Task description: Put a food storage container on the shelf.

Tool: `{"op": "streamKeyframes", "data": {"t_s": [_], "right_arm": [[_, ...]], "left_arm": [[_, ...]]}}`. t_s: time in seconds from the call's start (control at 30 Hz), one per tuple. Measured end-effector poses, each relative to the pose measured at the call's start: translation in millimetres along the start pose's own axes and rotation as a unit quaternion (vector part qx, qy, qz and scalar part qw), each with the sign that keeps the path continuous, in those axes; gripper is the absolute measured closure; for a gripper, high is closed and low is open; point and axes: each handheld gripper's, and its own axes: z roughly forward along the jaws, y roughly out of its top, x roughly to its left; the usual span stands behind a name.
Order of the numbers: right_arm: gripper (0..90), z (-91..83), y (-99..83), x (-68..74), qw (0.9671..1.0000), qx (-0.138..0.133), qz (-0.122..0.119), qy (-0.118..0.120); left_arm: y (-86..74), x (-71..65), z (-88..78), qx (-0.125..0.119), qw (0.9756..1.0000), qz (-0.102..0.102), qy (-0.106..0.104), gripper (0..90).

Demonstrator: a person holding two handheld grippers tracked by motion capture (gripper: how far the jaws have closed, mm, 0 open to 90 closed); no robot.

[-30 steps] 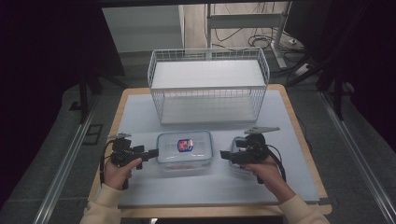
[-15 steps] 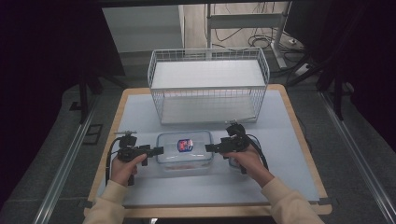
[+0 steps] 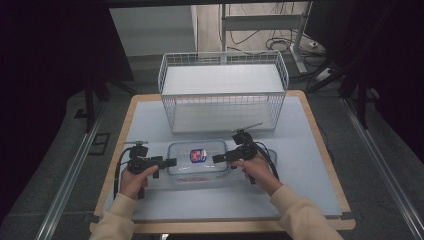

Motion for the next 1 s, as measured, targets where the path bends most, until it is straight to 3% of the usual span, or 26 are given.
{"op": "streamKeyframes", "data": {"t_s": [0.23,0.33,0.57,0.7,1.0], "right_arm": [[12.6,6.1,2.6,1.6,0.9995,0.024,0.018,0.012],[11.8,7.3,3.0,1.2,0.999,0.031,0.028,0.016],[14.1,6.2,0.2,-2.3,0.9976,0.038,0.051,0.027],[14.4,6.3,-1.0,-1.2,0.9978,0.034,0.052,0.025],[29.3,-6.4,-8.5,-3.6,0.9973,0.001,0.061,0.041]], "left_arm": [[-2.3,2.5,8.6,0.015,0.9995,-0.015,-0.022,17.0],[-2.4,1.2,11.9,0.02,0.9987,-0.019,-0.043,21.1],[-2.5,0.7,13.3,0.023,0.9984,-0.025,-0.046,22.9],[-3.4,-0.1,12.7,0.022,0.9984,-0.026,-0.045,23.2],[-11.2,-4.9,2.9,0.0,0.9989,-0.021,-0.041,31.5]]}}
